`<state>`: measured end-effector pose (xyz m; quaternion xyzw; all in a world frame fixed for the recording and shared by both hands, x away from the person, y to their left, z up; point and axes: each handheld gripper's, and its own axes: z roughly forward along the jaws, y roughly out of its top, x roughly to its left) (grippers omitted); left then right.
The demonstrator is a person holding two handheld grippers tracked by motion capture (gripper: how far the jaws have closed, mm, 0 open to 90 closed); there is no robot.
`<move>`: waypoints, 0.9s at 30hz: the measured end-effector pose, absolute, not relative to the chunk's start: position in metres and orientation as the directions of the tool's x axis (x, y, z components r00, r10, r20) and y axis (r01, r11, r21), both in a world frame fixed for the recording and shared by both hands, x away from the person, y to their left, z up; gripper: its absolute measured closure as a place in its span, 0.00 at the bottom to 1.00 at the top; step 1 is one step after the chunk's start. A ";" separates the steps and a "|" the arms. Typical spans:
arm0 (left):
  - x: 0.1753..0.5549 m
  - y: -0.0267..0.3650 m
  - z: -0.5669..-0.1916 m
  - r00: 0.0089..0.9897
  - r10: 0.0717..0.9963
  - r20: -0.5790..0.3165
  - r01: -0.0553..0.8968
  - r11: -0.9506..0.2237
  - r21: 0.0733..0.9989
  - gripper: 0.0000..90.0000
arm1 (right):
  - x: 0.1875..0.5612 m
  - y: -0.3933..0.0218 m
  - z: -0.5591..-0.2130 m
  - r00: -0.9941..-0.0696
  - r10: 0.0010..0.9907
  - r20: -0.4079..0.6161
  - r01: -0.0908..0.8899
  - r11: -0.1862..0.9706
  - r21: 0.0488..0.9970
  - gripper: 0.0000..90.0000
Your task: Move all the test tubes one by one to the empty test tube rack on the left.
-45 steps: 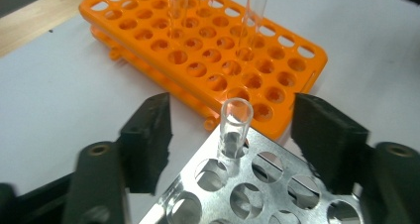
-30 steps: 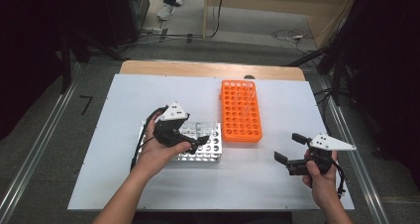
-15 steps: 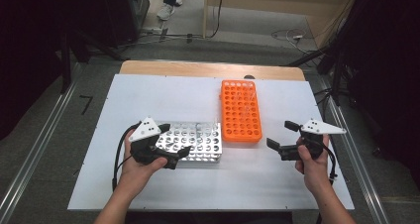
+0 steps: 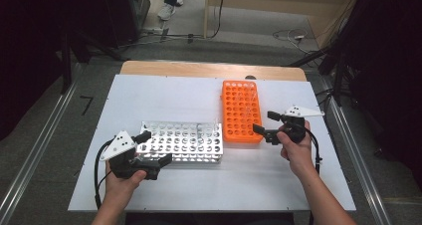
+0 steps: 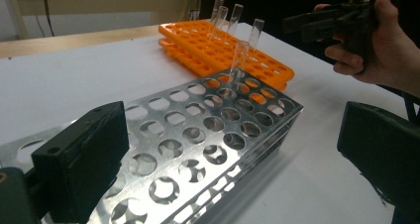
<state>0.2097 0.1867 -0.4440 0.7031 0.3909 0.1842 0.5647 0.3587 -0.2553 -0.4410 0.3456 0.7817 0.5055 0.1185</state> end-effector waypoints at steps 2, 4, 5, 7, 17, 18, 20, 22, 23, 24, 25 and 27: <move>0.209 0.189 -0.446 0.623 0.757 -0.195 0.346 -0.043 0.937 0.00 | 0.364 -0.249 -0.443 -0.730 0.664 0.160 0.426 0.259 0.867 0.22; 0.208 0.192 -0.447 0.617 0.761 -0.202 0.344 -0.029 0.939 0.00 | 0.369 -0.243 -0.446 -0.719 0.675 0.164 0.443 0.264 0.857 0.28; 0.207 0.193 -0.447 0.613 0.763 -0.206 0.346 -0.025 0.938 0.00 | 0.371 -0.241 -0.448 -0.717 0.677 0.167 0.451 0.266 0.852 0.32; 0.208 0.193 -0.448 0.611 0.764 -0.207 0.345 -0.022 0.938 0.00 | 0.377 -0.234 -0.452 -0.713 0.681 0.170 0.461 0.271 0.845 0.43; 0.209 0.193 -0.450 0.608 0.764 -0.216 0.355 -0.019 0.935 0.00 | 0.389 -0.219 -0.466 -0.693 0.705 0.148 0.486 0.306 0.819 0.65; 0.209 0.193 -0.450 0.608 0.764 -0.217 0.356 -0.018 0.934 0.00 | 0.389 -0.219 -0.467 -0.694 0.704 0.149 0.489 0.310 0.815 0.66; 0.209 0.193 -0.450 0.607 0.764 -0.218 0.358 -0.018 0.934 0.00 | 0.390 -0.217 -0.470 -0.697 0.703 0.141 0.489 0.321 0.811 0.66; 0.210 0.193 -0.450 0.605 0.765 -0.221 0.361 -0.016 0.933 0.00 | 0.390 -0.215 -0.471 -0.699 0.701 0.143 0.486 0.319 0.813 0.68; 0.210 0.193 -0.450 0.605 0.765 -0.222 0.361 -0.015 0.933 0.00 | 0.391 -0.215 -0.472 -0.697 0.703 0.141 0.484 0.317 0.816 0.68; 0.210 0.193 -0.450 0.605 0.765 -0.221 0.362 -0.017 0.932 0.00 | 0.391 -0.214 -0.472 -0.694 0.706 0.141 0.486 0.315 0.815 0.69; 0.210 0.193 -0.450 0.605 0.765 -0.221 0.361 -0.017 0.932 0.00 | 0.390 -0.213 -0.472 -0.692 0.708 0.139 0.484 0.312 0.818 0.70; 0.210 0.193 -0.450 0.605 0.765 -0.220 0.362 -0.018 0.932 0.00 | 0.390 -0.211 -0.473 -0.690 0.713 0.127 0.474 0.312 0.823 0.72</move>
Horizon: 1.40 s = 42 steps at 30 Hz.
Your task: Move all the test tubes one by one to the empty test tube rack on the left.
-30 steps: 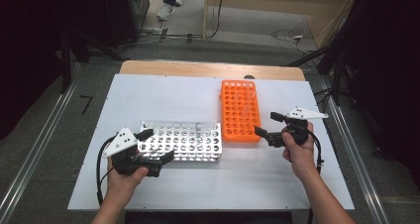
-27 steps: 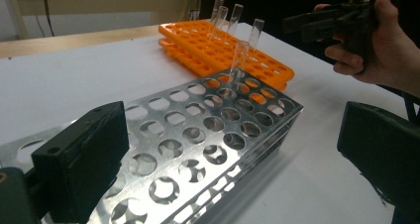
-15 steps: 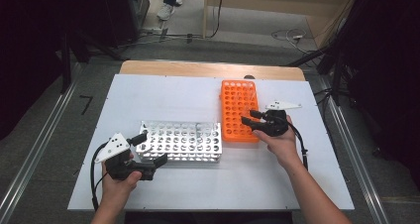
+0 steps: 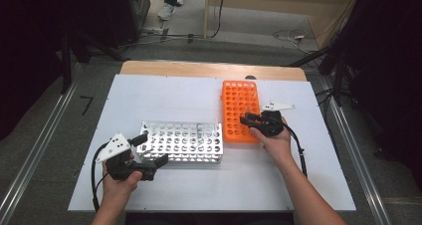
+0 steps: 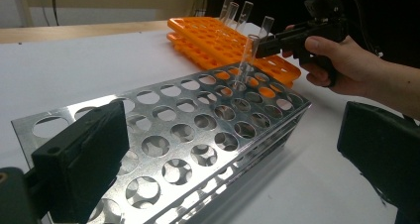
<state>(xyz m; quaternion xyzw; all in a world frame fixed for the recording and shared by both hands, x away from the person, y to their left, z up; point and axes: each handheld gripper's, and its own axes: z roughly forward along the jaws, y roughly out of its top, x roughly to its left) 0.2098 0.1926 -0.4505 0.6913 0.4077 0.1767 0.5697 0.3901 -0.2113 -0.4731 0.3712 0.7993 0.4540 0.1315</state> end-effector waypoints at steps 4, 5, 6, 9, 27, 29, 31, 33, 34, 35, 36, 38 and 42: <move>0.210 0.192 -0.451 0.604 0.766 -0.220 0.364 -0.020 0.931 0.00 | 0.389 -0.208 -0.475 -0.686 0.723 0.088 0.448 0.324 0.834 0.79; 0.210 0.192 -0.451 0.605 0.765 -0.222 0.364 -0.018 0.931 0.00 | 0.388 -0.208 -0.475 -0.684 0.725 0.079 0.442 0.326 0.836 0.81; 0.210 0.192 -0.451 0.607 0.764 -0.221 0.364 -0.019 0.931 0.00 | 0.388 -0.207 -0.476 -0.685 0.726 0.068 0.434 0.332 0.837 0.82; 0.210 0.192 -0.451 0.608 0.763 -0.220 0.363 -0.020 0.932 0.00 | 0.387 -0.204 -0.476 -0.686 0.727 0.040 0.417 0.347 0.840 0.82; 0.211 0.187 -0.451 0.617 0.757 -0.214 0.364 -0.033 0.931 0.00 | 0.379 -0.216 -0.446 -0.687 0.722 0.077 0.380 0.268 0.885 0.82; 0.211 0.186 -0.451 0.618 0.755 -0.217 0.365 -0.031 0.930 0.00 | 0.377 -0.218 -0.442 -0.694 0.716 0.075 0.371 0.266 0.890 0.82; 0.211 0.184 -0.451 0.624 0.753 -0.212 0.365 -0.041 0.930 0.00 | 0.373 -0.219 -0.438 -0.703 0.707 0.081 0.367 0.262 0.893 0.82; 0.211 0.181 -0.450 0.629 0.749 -0.209 0.362 -0.045 0.931 0.00 | 0.370 -0.220 -0.435 -0.711 0.699 0.080 0.361 0.264 0.894 0.82; 0.211 0.180 -0.450 0.633 0.746 -0.207 0.362 -0.048 0.931 0.00 | 0.367 -0.221 -0.433 -0.712 0.697 0.084 0.362 0.263 0.894 0.82; 0.211 0.179 -0.450 0.634 0.745 -0.209 0.362 -0.047 0.931 0.00 | 0.365 -0.221 -0.431 -0.716 0.693 0.083 0.359 0.263 0.895 0.82; 0.211 0.178 -0.450 0.634 0.745 -0.208 0.361 -0.047 0.932 0.00 | 0.360 -0.223 -0.428 -0.724 0.684 0.088 0.354 0.260 0.898 0.82; 0.211 0.176 -0.450 0.637 0.742 -0.208 0.362 -0.050 0.931 0.00 | 0.357 -0.224 -0.426 -0.730 0.678 0.086 0.348 0.261 0.900 0.82; 0.211 0.173 -0.449 0.643 0.737 -0.206 0.361 -0.055 0.931 0.00 | 0.345 -0.225 -0.421 -0.749 0.658 0.084 0.337 0.269 0.902 0.82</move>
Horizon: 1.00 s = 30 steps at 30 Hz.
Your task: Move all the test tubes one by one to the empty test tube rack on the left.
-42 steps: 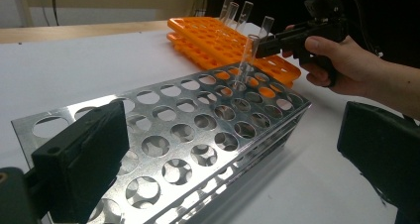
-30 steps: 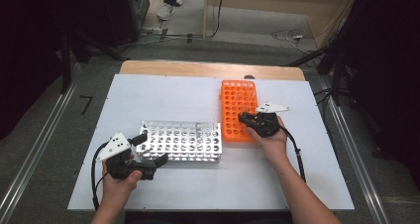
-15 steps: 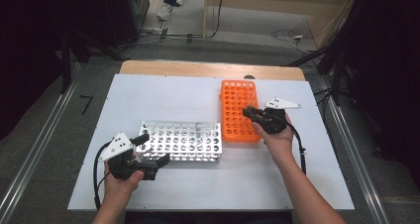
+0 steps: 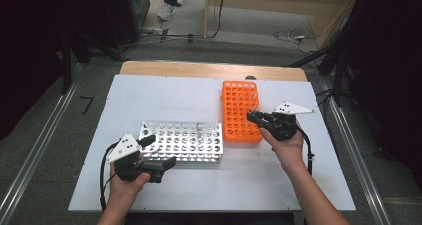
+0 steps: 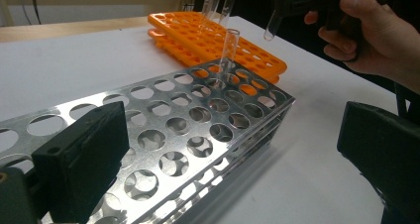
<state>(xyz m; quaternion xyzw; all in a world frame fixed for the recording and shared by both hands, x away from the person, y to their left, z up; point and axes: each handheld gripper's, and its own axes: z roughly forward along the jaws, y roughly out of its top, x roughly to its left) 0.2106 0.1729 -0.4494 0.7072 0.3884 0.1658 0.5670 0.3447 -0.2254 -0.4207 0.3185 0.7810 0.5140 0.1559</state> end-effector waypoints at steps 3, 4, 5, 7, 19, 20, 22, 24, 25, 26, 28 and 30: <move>0.210 0.170 -0.449 0.648 0.734 -0.204 0.359 -0.057 0.932 0.00 | 0.334 -0.225 -0.419 -0.764 0.640 0.086 0.333 0.276 0.902 0.82; 0.210 0.169 -0.449 0.651 0.731 -0.204 0.357 -0.058 0.932 0.00 | 0.330 -0.225 -0.418 -0.768 0.635 0.085 0.332 0.280 0.901 0.82; 0.210 0.168 -0.448 0.652 0.730 -0.204 0.357 -0.058 0.932 0.00 | 0.323 -0.225 -0.418 -0.777 0.624 0.085 0.326 0.284 0.902 0.82; 0.210 0.167 -0.448 0.657 0.725 -0.206 0.357 -0.058 0.932 0.00 | 0.319 -0.225 -0.418 -0.781 0.618 0.086 0.326 0.287 0.901 0.82; 0.206 0.153 -0.442 0.683 0.702 -0.200 0.348 -0.071 0.935 0.00 | 0.276 -0.220 -0.422 -0.819 0.567 0.086 0.319 0.326 0.890 0.82; 0.206 0.151 -0.442 0.683 0.702 -0.202 0.350 -0.071 0.934 0.00 | 0.273 -0.219 -0.423 -0.823 0.561 0.086 0.317 0.328 0.890 0.82; 0.206 0.149 -0.441 0.686 0.700 -0.200 0.348 -0.074 0.934 0.00 | 0.267 -0.217 -0.425 -0.832 0.547 0.095 0.321 0.334 0.886 0.82; 0.206 0.148 -0.440 0.686 0.699 -0.200 0.351 -0.078 0.933 0.00 | 0.262 -0.213 -0.426 -0.841 0.533 0.087 0.313 0.350 0.883 0.82; 0.206 0.147 -0.440 0.688 0.697 -0.203 0.352 -0.076 0.933 0.00 | 0.259 -0.211 -0.427 -0.847 0.524 0.089 0.313 0.356 0.881 0.82; 0.205 0.146 -0.439 0.689 0.695 -0.204 0.353 -0.077 0.932 0.00 | 0.257 -0.209 -0.428 -0.851 0.518 0.088 0.311 0.363 0.878 0.82; 0.205 0.144 -0.438 0.694 0.688 -0.210 0.355 -0.073 0.932 0.01 | 0.253 -0.203 -0.430 -0.861 0.503 0.078 0.303 0.383 0.872 0.82; 0.205 0.142 -0.437 0.700 0.684 -0.206 0.351 -0.078 0.933 0.02 | 0.251 -0.196 -0.433 -0.871 0.484 0.079 0.298 0.395 0.869 0.82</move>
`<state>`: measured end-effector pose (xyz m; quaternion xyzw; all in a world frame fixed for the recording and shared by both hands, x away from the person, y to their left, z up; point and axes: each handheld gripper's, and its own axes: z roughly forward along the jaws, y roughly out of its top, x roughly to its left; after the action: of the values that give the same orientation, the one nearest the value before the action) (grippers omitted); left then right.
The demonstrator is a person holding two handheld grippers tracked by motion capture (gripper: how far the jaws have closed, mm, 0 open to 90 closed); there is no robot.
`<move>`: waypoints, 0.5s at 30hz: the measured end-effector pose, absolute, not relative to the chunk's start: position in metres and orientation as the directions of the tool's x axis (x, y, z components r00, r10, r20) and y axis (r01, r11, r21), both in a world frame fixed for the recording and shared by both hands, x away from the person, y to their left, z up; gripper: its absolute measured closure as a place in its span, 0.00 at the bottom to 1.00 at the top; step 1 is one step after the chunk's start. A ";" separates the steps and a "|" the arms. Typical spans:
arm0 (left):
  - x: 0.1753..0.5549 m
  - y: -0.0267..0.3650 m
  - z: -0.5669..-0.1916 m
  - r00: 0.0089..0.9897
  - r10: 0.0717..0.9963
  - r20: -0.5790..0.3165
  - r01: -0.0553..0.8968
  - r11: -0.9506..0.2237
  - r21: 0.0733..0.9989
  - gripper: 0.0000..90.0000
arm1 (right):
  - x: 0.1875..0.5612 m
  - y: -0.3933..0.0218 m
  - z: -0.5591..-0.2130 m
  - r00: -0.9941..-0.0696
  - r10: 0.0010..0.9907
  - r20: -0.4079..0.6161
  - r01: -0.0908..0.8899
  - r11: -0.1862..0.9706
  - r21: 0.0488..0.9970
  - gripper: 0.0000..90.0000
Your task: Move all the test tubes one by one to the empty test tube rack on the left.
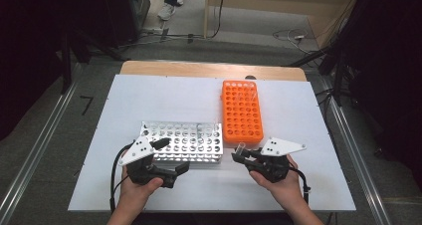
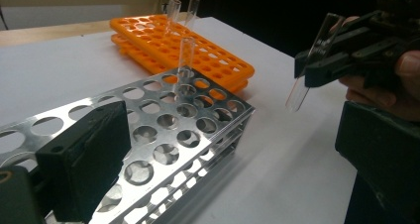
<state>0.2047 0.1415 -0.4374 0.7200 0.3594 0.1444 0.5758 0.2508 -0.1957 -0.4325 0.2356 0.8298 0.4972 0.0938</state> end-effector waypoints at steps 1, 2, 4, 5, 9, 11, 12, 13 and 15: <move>0.205 0.140 -0.437 0.704 0.680 -0.203 0.353 -0.088 0.932 0.02 | 0.249 -0.192 -0.433 -0.875 0.477 0.076 0.294 0.401 0.867 0.82; 0.205 0.138 -0.437 0.708 0.676 -0.204 0.353 -0.089 0.932 0.03 | 0.248 -0.189 -0.435 -0.881 0.468 0.072 0.287 0.407 0.867 0.82; 0.204 0.134 -0.436 0.714 0.671 -0.202 0.353 -0.096 0.931 0.04 | 0.246 -0.183 -0.436 -0.888 0.455 0.069 0.281 0.419 0.863 0.82; 0.204 0.132 -0.436 0.717 0.666 -0.203 0.355 -0.099 0.929 0.05 | 0.245 -0.180 -0.437 -0.891 0.450 0.061 0.274 0.427 0.862 0.82; 0.203 0.122 -0.434 0.725 0.660 -0.197 0.357 -0.116 0.927 0.11 | 0.240 -0.171 -0.440 -0.902 0.429 0.045 0.257 0.451 0.855 0.82; 0.202 0.116 -0.433 0.724 0.663 -0.190 0.357 -0.124 0.926 0.17 | 0.238 -0.167 -0.441 -0.908 0.418 0.039 0.249 0.460 0.852 0.82; 0.202 0.113 -0.433 0.725 0.661 -0.191 0.360 -0.128 0.924 0.19 | 0.238 -0.165 -0.442 -0.909 0.415 0.035 0.245 0.465 0.851 0.82; 0.201 0.111 -0.433 0.727 0.661 -0.187 0.359 -0.134 0.924 0.22 | 0.237 -0.163 -0.442 -0.911 0.412 0.026 0.238 0.472 0.849 0.82; 0.201 0.106 -0.432 0.737 0.650 -0.184 0.359 -0.147 0.921 0.29 | 0.236 -0.160 -0.443 -0.914 0.406 0.014 0.228 0.483 0.845 0.82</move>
<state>0.2006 0.1062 -0.4322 0.7462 0.3382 0.1301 0.5585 0.2357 -0.1598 -0.4431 0.1851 0.8560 0.4734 0.0941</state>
